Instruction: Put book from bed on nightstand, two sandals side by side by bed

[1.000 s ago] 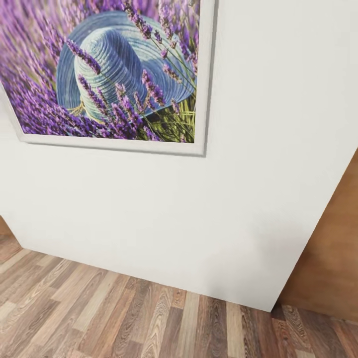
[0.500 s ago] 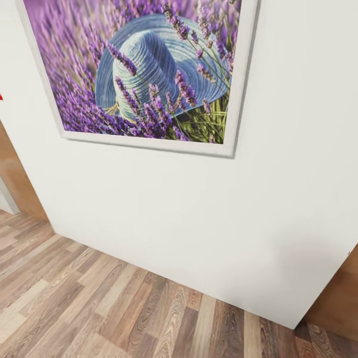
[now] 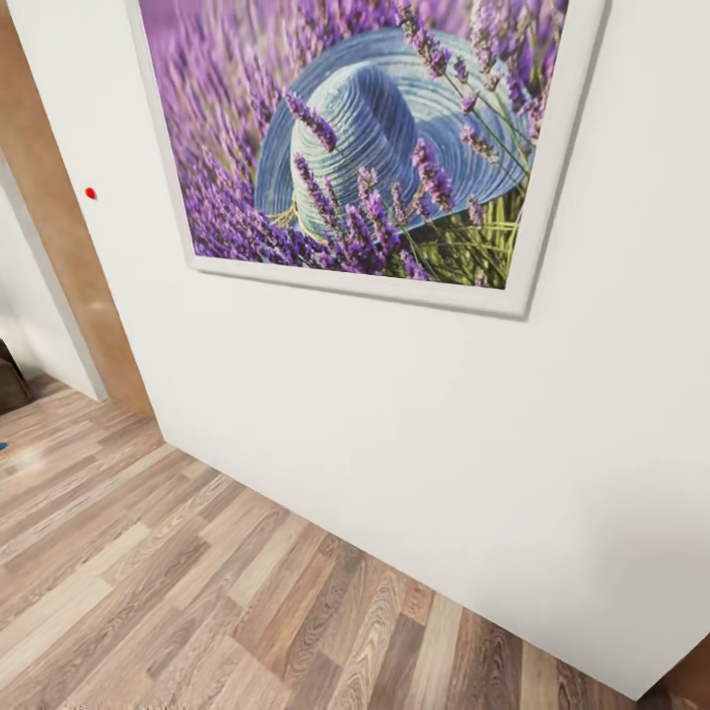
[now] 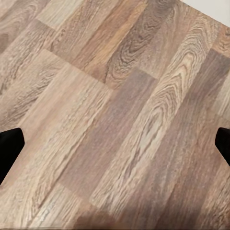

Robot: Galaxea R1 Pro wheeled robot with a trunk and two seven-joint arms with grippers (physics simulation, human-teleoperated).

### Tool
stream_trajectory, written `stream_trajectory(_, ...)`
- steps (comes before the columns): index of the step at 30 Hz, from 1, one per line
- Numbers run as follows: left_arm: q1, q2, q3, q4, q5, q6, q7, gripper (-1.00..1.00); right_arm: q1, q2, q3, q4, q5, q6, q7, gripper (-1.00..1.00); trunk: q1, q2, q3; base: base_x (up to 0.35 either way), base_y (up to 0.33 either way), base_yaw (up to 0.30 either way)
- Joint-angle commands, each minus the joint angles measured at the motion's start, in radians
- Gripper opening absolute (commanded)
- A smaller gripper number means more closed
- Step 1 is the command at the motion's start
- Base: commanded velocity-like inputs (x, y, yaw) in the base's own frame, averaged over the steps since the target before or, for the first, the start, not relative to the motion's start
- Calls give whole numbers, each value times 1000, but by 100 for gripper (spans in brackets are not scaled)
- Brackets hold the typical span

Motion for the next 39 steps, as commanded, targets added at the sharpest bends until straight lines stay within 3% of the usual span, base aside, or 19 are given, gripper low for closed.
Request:
stream_trajectory(1,-1,0,0,1,6,-3,0,100,0,0,0,0,-8,-2,0,100,0,0,-1,0,0,293)
stream_trajectory(39,-1,0,0,1,6,-4,0,100,0,0,0,0,-8,-2,0,100,0,0,-1,0,0,293)
